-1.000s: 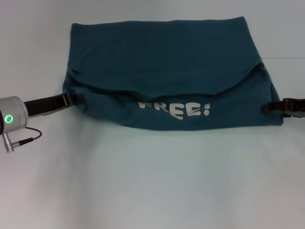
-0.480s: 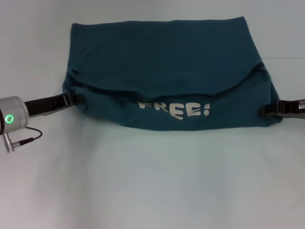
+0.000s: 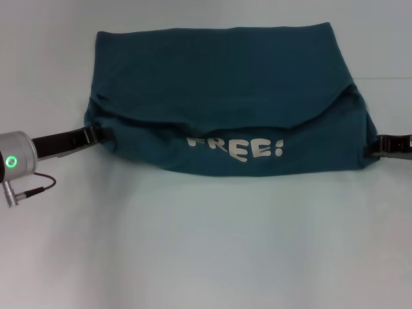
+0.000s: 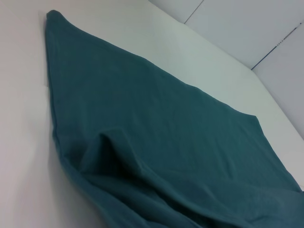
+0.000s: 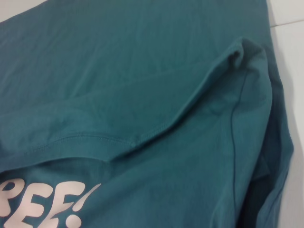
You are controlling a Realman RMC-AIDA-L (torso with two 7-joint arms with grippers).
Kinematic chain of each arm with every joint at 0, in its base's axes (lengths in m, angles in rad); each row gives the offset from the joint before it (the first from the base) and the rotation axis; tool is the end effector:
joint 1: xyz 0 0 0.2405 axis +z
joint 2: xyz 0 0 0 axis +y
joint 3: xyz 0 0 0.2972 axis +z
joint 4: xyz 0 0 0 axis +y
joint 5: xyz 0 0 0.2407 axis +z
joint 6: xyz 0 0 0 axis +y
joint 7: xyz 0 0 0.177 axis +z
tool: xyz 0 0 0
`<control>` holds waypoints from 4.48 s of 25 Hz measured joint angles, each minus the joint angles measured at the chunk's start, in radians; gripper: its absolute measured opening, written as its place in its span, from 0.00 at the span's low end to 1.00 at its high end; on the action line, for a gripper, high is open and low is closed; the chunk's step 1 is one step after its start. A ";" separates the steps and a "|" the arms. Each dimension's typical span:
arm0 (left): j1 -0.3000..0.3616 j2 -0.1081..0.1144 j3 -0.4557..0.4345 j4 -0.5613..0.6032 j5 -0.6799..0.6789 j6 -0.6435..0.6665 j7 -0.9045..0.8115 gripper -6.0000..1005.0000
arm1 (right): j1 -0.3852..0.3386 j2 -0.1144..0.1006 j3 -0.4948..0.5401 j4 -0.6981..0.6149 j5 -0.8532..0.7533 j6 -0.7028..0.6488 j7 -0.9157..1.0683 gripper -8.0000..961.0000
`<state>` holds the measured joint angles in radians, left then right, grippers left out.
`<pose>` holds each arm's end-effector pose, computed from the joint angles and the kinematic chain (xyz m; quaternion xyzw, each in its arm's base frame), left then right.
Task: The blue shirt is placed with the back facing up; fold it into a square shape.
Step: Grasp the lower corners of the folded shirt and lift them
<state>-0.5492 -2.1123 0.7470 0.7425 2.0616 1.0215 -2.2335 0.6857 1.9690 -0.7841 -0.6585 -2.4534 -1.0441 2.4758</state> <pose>-0.3355 0.4575 -0.0329 -0.7347 -0.5748 -0.2363 0.2718 0.3601 0.4823 0.0035 -0.7477 0.5898 0.0592 0.2992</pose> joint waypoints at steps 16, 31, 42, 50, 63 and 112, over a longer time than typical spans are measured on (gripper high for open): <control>0.048 0.045 -0.023 0.061 0.030 0.224 -0.015 0.03 | -0.068 -0.083 0.011 -0.136 -0.002 -0.306 0.065 0.06; 0.044 0.044 -0.097 0.083 0.090 0.269 -0.017 0.03 | 0.012 -0.049 0.011 -0.033 -0.016 -0.121 0.016 0.18; 0.040 0.033 -0.096 0.083 0.090 0.261 -0.017 0.03 | 0.060 -0.019 -0.042 0.044 -0.067 -0.031 0.026 0.47; 0.038 0.031 -0.097 0.083 0.088 0.260 -0.017 0.03 | 0.033 -0.025 -0.045 -0.036 -0.069 -0.089 0.018 0.56; 0.032 0.029 -0.097 0.083 0.086 0.251 -0.017 0.03 | 0.028 0.013 -0.069 -0.028 -0.104 -0.007 0.005 0.53; 0.092 0.056 -0.133 0.266 0.280 0.649 -0.039 0.03 | -0.089 -0.076 0.033 -0.250 -0.096 -0.617 0.040 0.03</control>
<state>-0.4575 -2.0567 0.6142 1.0080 2.3415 1.6709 -2.2727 0.5963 1.8934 -0.7507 -0.9088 -2.5494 -1.6607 2.5162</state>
